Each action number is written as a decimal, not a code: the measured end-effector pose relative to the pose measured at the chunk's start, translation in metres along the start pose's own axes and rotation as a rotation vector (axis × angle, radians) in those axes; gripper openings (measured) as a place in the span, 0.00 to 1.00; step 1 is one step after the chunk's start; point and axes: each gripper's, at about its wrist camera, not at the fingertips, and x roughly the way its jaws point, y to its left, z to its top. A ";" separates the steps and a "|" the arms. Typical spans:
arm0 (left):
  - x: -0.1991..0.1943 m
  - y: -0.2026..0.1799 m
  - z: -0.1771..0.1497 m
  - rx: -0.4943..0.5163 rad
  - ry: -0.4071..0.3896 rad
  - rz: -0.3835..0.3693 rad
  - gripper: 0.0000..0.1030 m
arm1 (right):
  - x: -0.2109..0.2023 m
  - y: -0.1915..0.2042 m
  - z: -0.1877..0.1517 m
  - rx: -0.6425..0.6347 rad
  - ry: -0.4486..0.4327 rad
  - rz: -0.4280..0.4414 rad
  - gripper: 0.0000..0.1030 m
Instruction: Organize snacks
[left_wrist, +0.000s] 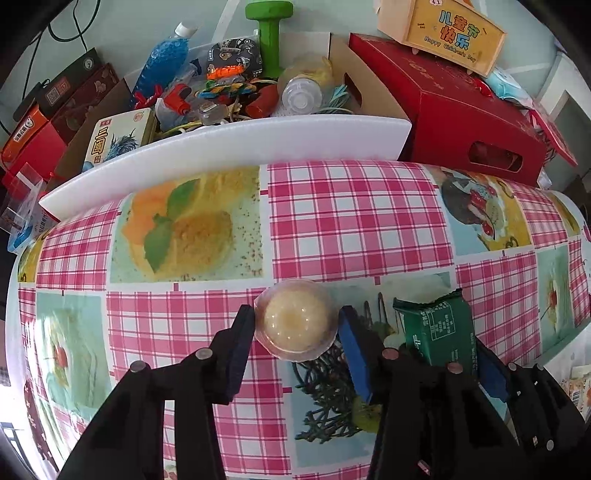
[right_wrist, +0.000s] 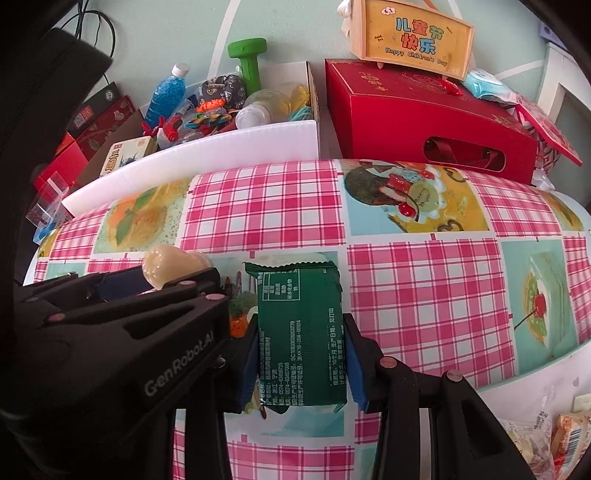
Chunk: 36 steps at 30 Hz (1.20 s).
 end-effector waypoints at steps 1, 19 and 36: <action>0.000 0.003 -0.004 0.000 -0.004 -0.004 0.47 | 0.000 0.000 0.000 -0.001 0.001 -0.002 0.42; -0.038 0.074 -0.083 -0.196 -0.010 -0.108 0.38 | -0.015 0.014 -0.024 -0.017 0.029 0.061 0.42; -0.086 0.108 -0.177 -0.358 -0.037 -0.129 0.38 | -0.054 0.019 -0.074 -0.007 0.041 0.115 0.41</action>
